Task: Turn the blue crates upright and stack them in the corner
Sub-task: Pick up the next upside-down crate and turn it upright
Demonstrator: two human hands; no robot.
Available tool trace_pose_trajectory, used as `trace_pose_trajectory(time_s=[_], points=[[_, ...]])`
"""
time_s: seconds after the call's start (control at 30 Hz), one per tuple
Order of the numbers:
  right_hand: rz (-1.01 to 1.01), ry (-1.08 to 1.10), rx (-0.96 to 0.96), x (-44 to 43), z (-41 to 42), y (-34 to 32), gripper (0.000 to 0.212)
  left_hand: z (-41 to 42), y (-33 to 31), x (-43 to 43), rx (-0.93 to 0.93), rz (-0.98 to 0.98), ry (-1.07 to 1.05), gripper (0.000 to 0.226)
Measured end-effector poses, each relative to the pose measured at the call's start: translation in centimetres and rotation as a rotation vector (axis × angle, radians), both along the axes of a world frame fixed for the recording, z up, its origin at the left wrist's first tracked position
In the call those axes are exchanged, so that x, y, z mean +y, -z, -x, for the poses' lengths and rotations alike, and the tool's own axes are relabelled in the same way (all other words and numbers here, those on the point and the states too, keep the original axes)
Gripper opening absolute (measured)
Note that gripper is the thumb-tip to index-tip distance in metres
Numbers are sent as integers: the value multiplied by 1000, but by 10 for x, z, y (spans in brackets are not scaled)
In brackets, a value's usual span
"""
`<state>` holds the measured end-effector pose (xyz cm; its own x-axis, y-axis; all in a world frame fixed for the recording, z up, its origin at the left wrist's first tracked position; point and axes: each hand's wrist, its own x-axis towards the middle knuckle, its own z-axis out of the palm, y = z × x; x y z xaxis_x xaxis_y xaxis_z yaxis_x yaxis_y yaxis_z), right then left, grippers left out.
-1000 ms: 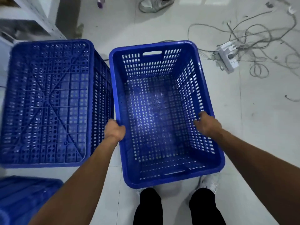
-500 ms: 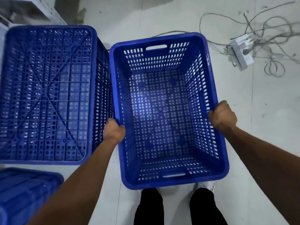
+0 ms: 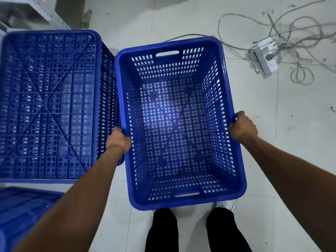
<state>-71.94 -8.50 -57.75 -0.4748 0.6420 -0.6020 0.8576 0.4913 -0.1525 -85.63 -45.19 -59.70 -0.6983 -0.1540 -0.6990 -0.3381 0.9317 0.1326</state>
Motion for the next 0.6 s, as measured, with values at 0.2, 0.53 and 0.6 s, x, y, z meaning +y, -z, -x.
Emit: trace_pose_trajectory(time_s=[0.2,0.53,0.6], points=[[79,134,0,2,0,0,35,0,-5,-1,-5,-83,-117,42],[99,65,1,23,-26,-94,35,-17,-109,21,10,-147,-139,32],[99,57,8,27,-31,-132,36,-25,-150,26,21,-172,-145,30]])
